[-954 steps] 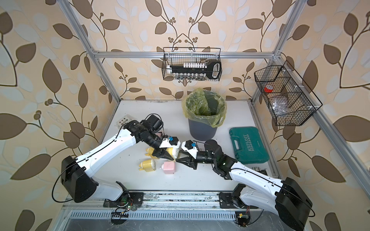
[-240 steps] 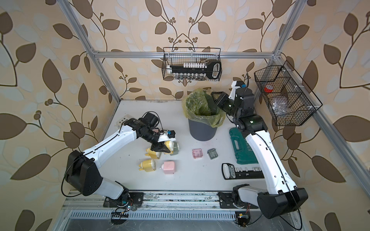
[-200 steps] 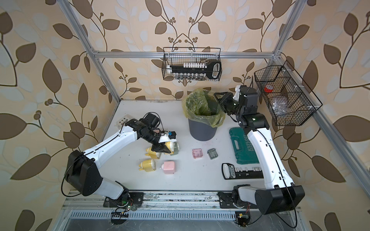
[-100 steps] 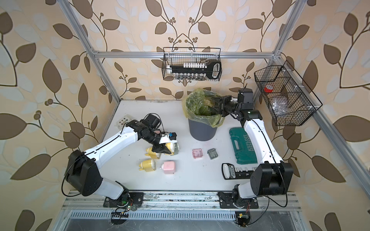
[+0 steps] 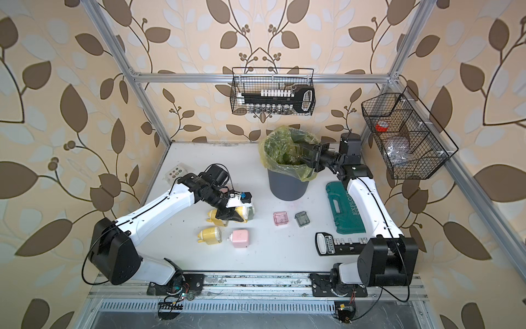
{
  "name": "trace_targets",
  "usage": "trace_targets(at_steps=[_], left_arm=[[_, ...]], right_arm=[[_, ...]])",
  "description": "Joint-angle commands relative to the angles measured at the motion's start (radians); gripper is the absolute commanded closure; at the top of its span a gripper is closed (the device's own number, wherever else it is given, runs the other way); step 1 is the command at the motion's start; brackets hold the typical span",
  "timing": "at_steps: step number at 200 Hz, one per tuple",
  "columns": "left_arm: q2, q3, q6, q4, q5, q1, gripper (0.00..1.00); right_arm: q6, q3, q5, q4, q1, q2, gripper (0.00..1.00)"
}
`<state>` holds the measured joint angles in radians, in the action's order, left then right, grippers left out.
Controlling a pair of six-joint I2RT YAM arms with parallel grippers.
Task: Take out the pencil sharpener tray and clean the shavings
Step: Pour the shavings into the trash bin.
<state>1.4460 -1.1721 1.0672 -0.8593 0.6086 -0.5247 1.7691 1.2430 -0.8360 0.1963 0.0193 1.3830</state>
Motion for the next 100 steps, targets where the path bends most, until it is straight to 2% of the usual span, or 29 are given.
trace_targets(at_steps=[1, 16, 35, 52, 72, 88, 100], left_arm=[[-0.042, 0.004, 0.004, 0.008, 0.002, -0.009, 1.00], [-0.042, 0.000, 0.002, 0.002, 0.002, -0.010, 1.00], [-0.050, 0.012, 0.002, 0.013, -0.001, -0.013, 1.00], [-0.047, 0.009, 0.000, 0.005, -0.004, -0.012, 1.00], [-0.040, 0.010, 0.000, 0.003, -0.010, -0.015, 1.00], [-0.037, 0.005, -0.002, -0.006, -0.013, -0.015, 1.00], [-0.045, 0.015, -0.002, 0.005, -0.014, -0.017, 1.00]], right_arm=[[0.002, -0.003, -0.045, -0.034, 0.012, -0.013, 1.00], [0.042, -0.005, -0.077, -0.116, -0.002, -0.006, 1.00], [-0.024, 0.029, -0.092, -0.074, -0.001, 0.008, 1.00], [0.112, -0.020, -0.082, -0.327, -0.016, -0.006, 1.00], [0.014, -0.006, -0.105, -0.201, -0.006, 0.009, 1.00], [0.094, -0.079, -0.099, -0.362, -0.013, -0.008, 1.00], [0.020, -0.071, -0.098, -0.319, -0.010, -0.022, 1.00]])
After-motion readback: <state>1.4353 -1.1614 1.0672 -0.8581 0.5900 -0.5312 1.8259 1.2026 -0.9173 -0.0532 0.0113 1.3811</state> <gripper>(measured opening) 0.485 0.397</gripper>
